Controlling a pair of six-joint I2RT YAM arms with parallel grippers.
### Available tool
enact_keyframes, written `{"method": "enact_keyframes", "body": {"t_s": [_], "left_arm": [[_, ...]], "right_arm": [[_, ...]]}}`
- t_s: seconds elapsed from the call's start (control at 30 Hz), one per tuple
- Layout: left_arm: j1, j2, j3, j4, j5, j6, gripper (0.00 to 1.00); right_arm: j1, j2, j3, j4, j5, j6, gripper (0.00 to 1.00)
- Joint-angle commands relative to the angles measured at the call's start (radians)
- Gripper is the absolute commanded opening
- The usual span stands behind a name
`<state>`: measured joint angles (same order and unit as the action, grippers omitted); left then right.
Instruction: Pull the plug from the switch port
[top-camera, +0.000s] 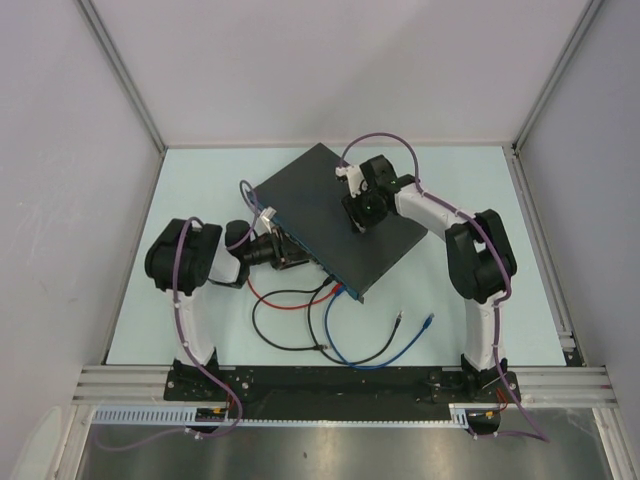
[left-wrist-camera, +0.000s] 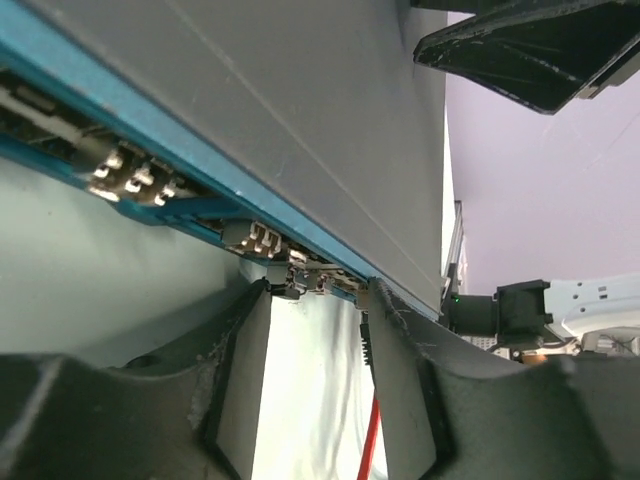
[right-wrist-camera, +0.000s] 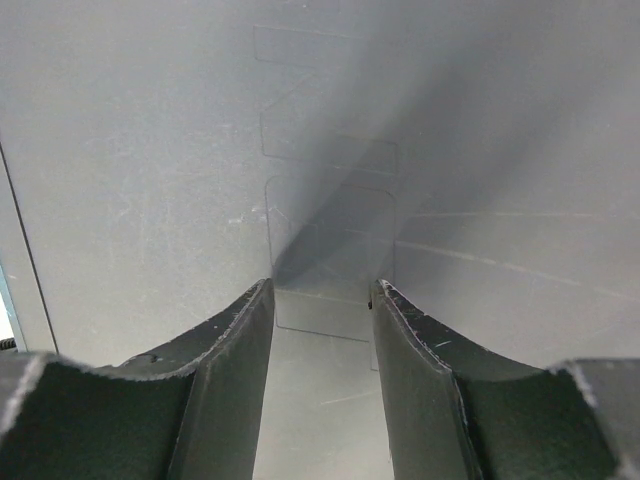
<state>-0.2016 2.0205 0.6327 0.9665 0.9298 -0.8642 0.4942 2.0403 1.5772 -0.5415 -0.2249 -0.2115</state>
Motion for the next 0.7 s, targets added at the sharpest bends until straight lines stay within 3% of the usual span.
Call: {"method": "enact_keyframes", "body": {"t_s": [0.0,0.1,0.23,0.37,0.43,0.47,0.5,0.67], "left_arm": [[-0.018,-0.04,-0.007,0.21,0.063,-0.027,0.44],[0.024,-0.144,-0.031,0.175,0.125,-0.015,0.36],[0.164,-0.356,-0.093,-0.067,0.172,0.12,0.31],[0.283,-0.531,-0.12,-0.367,0.191,0.267,0.35],[0.281,-0.569,-0.105,-0.524,0.161,0.385,0.38],[0.272,-0.572,-0.09,-0.607,0.129,0.506,0.41],[0.26,-0.568,-0.087,-0.67,0.098,0.536,0.44],[0.211,-0.404,0.025,-0.726,0.053,0.583,0.53]], "right_arm": [[0.044,0.069,-0.06,-0.123,-0.037,0.003,0.49],[0.044,0.063,-0.054,-0.121,-0.03,-0.003,0.49],[0.04,0.052,-0.051,-0.121,-0.025,-0.011,0.49],[0.032,0.04,-0.051,-0.115,-0.024,-0.015,0.49],[0.03,0.037,-0.051,-0.11,-0.021,-0.019,0.49],[0.029,0.037,-0.051,-0.11,-0.022,-0.02,0.49],[0.027,0.037,-0.049,-0.109,-0.021,-0.02,0.49],[0.015,0.028,-0.046,-0.117,-0.014,-0.035,0.49]]}}
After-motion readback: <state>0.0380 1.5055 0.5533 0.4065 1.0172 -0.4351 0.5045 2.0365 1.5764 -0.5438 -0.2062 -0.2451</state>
